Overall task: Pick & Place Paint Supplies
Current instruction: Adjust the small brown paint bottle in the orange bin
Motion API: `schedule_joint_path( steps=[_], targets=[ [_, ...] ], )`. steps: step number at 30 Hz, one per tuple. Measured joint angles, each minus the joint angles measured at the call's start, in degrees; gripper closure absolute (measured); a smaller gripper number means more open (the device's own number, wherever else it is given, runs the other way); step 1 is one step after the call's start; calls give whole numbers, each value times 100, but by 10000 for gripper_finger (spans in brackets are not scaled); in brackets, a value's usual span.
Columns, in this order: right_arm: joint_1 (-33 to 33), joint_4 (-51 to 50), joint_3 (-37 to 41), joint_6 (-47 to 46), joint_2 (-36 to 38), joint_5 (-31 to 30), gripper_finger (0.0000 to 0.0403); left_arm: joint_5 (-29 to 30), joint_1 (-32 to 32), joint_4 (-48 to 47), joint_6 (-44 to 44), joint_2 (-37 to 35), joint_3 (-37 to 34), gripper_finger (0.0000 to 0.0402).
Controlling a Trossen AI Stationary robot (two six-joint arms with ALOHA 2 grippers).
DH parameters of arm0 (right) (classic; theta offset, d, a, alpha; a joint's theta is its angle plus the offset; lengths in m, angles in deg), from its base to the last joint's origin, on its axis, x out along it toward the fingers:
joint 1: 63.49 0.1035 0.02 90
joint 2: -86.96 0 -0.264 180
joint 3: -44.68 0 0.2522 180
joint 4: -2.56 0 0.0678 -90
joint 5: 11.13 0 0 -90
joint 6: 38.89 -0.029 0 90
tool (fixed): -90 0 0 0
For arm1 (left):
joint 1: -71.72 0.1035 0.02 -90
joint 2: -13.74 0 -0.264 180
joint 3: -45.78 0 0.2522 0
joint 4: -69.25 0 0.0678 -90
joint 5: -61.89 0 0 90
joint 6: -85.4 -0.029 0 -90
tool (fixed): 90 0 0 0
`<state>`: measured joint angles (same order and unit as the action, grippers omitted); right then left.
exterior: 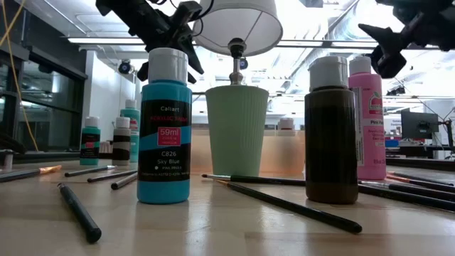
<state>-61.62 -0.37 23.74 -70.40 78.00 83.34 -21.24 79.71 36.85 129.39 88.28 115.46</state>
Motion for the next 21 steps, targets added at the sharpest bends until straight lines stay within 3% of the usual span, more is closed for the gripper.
schedule_joint_path(
  steps=[7, 13, 21],
  targets=[
    [0, 932, 650, -61, 45, -64, 215, 123, 0, -41, 153, 37, 0, 275],
    [0, 1002, 666, -33, 45, -82, 215, 91, 4, -28, 278, 302, -4, 275],
    [0, 916, 669, -136, 43, 640, 215, -653, 404, -39, 252, 489, -6, 275]
  ],
)
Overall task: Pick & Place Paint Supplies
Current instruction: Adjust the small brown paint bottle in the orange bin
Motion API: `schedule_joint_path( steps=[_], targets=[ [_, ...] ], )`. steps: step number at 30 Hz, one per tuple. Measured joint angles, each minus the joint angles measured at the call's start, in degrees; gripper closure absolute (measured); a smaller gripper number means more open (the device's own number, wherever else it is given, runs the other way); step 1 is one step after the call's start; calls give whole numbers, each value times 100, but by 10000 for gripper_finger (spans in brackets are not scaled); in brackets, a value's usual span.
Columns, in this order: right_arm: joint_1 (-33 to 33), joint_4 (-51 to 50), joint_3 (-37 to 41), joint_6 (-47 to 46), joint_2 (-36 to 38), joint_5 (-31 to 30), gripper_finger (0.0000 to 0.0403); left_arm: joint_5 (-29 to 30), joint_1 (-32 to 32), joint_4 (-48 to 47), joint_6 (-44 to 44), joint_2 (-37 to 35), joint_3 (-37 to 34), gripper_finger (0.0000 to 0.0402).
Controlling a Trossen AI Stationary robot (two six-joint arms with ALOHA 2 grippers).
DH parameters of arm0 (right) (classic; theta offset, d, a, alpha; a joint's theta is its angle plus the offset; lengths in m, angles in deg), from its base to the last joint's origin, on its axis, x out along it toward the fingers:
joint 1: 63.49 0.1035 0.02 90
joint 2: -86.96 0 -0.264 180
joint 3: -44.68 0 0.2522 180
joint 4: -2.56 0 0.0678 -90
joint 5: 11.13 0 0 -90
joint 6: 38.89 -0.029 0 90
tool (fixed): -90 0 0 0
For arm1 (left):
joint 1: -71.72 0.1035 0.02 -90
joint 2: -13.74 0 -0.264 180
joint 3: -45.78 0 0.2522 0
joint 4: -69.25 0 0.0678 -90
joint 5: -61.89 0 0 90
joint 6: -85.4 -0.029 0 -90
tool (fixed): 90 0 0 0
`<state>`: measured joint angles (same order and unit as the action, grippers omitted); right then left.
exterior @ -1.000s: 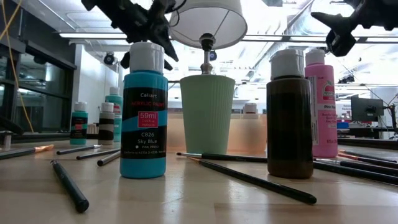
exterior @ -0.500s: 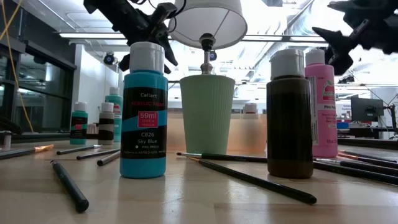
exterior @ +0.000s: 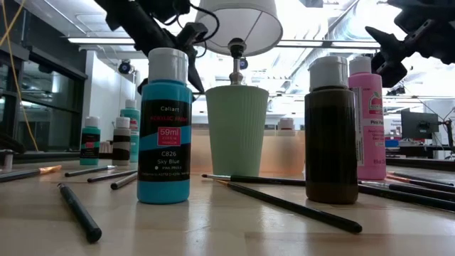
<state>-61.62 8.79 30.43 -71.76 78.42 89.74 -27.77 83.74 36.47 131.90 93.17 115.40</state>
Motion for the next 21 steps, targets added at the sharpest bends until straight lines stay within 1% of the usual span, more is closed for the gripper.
schedule_joint_path(
  steps=[4, 7, 9, 12, 18, 21],
  targets=[
    [0, 0, 2, 10, 0, -38, 215, -75, 194, -35, -146, -2, 14, 275],
    [0, -2, 2, 10, 0, -37, 215, -236, 314, -306, -396, 24, 232, 275],
    [0, -2, 2, 13, 0, -39, 215, -243, 315, -471, -651, 183, 499, 275],
    [0, -5, 2, 13, 0, -39, 215, -250, 340, -1063, -966, 442, 982, 275],
    [0, -7, 4, 13, -2, -37, 215, -199, 337, -2040, -1513, 1245, 2054, 275],
    [0, -7, 4, 13, -2, -35, 215, -140, 337, -2447, -1823, 1518, 2399, 275]
  ],
)
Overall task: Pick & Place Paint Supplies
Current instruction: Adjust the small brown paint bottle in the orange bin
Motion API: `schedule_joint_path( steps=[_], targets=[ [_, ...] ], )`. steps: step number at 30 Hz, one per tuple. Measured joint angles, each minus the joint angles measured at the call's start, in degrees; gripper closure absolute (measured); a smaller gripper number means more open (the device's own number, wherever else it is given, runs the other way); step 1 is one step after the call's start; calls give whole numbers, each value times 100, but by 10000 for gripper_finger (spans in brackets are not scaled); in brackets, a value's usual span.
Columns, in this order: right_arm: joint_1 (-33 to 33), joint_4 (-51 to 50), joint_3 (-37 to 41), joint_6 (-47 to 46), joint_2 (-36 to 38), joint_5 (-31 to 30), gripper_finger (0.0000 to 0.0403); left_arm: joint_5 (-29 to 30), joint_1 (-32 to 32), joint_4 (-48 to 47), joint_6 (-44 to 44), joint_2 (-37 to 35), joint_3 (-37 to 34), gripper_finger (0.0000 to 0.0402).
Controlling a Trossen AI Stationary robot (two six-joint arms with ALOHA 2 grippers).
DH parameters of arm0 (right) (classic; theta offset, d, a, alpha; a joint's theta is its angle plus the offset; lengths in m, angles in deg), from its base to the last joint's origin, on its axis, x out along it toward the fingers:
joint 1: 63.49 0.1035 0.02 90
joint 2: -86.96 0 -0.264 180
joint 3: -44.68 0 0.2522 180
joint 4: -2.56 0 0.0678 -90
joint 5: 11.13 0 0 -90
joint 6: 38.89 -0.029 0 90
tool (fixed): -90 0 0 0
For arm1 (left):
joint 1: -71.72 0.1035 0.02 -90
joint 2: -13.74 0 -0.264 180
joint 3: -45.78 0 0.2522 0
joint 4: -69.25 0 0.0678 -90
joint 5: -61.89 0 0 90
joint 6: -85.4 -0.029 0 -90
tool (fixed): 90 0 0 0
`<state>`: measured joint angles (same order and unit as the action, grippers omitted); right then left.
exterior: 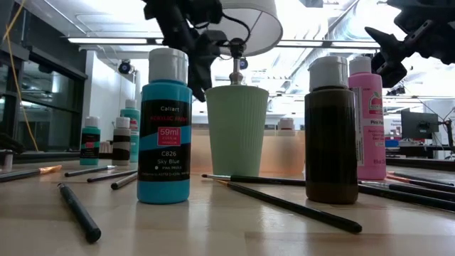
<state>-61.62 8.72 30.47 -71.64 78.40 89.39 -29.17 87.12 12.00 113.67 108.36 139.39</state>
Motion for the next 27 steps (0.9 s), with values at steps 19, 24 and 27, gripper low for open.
schedule_joint_path(
  steps=[19, 24, 27],
  targets=[
    [0, -7, 4, 2, -2, -2, 215, -151, 649, -528, 486, 508, 189, 275],
    [0, -4, 4, 2, -2, -2, 215, 42, 634, -472, 756, 570, 191, 275],
    [2, -4, 4, 2, 0, -2, 215, -11, 535, -447, 849, 643, 185, 275]
  ],
)
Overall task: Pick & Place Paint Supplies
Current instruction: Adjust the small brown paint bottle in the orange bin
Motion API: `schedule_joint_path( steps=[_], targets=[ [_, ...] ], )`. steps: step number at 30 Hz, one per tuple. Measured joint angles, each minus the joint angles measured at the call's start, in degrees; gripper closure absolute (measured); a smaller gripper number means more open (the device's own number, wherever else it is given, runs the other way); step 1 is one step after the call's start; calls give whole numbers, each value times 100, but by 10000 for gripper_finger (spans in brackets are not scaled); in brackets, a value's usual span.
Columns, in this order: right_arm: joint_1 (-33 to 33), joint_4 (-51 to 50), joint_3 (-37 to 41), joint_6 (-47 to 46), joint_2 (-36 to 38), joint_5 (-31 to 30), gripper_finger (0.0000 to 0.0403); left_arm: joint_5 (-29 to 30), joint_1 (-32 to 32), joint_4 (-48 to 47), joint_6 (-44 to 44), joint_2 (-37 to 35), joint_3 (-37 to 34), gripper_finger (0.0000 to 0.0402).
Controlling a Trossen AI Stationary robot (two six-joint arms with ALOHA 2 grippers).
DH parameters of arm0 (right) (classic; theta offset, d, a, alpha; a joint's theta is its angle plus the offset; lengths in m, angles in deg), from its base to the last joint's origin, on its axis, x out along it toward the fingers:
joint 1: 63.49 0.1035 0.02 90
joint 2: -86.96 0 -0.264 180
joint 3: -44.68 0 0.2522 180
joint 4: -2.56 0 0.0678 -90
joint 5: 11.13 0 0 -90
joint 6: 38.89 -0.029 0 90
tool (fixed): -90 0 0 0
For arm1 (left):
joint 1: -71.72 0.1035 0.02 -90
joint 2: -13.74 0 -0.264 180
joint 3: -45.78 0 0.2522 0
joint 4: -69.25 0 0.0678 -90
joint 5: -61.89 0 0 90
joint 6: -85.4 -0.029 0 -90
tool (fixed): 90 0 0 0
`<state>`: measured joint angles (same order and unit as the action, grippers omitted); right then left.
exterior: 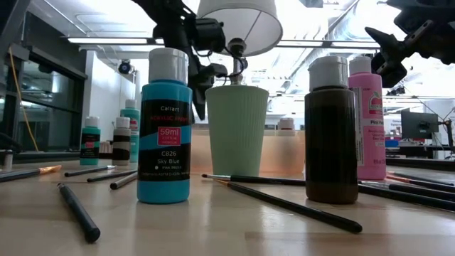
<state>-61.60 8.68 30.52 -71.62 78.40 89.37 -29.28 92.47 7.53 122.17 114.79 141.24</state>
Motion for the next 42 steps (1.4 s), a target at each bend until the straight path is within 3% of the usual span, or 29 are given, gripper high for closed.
schedule_joint_path(
  steps=[13, 23, 30, 42],
  targets=[
    [0, -23, 4, 0, -23, 8, 215, -59, -225, -412, -52, 917, 745, 265],
    [0, -198, 4, 0, -139, 11, 215, 72, -241, -523, -202, 1572, 1169, 189],
    [0, -298, 4, 0, -164, 13, 215, 233, -242, -600, -377, 1614, 1182, 137],
    [-2, -303, 4, 0, -164, 13, 215, 368, -238, -624, -350, 1616, 1022, 131]
  ],
)
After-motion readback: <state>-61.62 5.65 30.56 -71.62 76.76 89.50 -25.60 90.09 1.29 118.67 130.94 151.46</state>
